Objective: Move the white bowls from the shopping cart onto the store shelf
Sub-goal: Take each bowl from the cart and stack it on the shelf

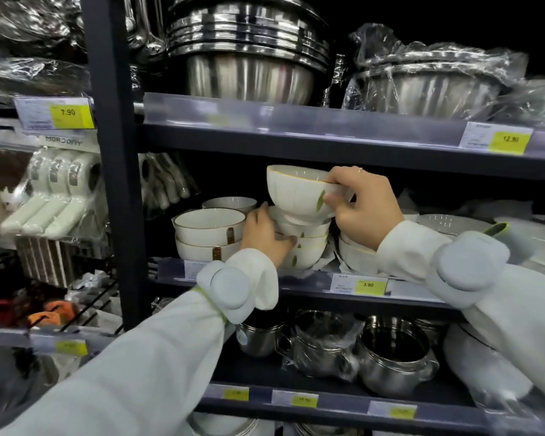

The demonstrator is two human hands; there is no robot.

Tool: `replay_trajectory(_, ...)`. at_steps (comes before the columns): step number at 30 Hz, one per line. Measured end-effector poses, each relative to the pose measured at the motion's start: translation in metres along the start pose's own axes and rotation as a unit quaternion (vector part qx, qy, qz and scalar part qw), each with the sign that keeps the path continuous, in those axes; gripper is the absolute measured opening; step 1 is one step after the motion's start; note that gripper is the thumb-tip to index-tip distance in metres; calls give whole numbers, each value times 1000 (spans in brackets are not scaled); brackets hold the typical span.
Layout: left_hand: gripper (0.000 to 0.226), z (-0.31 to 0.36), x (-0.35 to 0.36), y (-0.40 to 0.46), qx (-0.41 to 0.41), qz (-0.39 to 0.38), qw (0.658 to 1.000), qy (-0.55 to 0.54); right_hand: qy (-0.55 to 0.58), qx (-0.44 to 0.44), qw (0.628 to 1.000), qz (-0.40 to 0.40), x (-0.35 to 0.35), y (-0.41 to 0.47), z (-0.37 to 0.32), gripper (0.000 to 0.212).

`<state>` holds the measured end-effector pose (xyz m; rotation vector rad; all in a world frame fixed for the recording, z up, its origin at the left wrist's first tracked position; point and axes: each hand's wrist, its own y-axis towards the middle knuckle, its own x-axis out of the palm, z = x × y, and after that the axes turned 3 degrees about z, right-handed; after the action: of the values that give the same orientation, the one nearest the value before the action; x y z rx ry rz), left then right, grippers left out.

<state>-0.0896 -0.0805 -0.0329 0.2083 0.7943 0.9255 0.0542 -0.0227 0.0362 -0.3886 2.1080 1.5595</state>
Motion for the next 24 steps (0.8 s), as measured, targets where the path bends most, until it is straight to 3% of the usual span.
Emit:
replay_trajectory(15,103,-6,21,19,-43,-28,999,-7,-64,62,995,-45,52,20,49,13)
replay_trajectory(24,105,-14,22,28,-33,-37,998,-39,-35,69,995,-71,62,12,60,16)
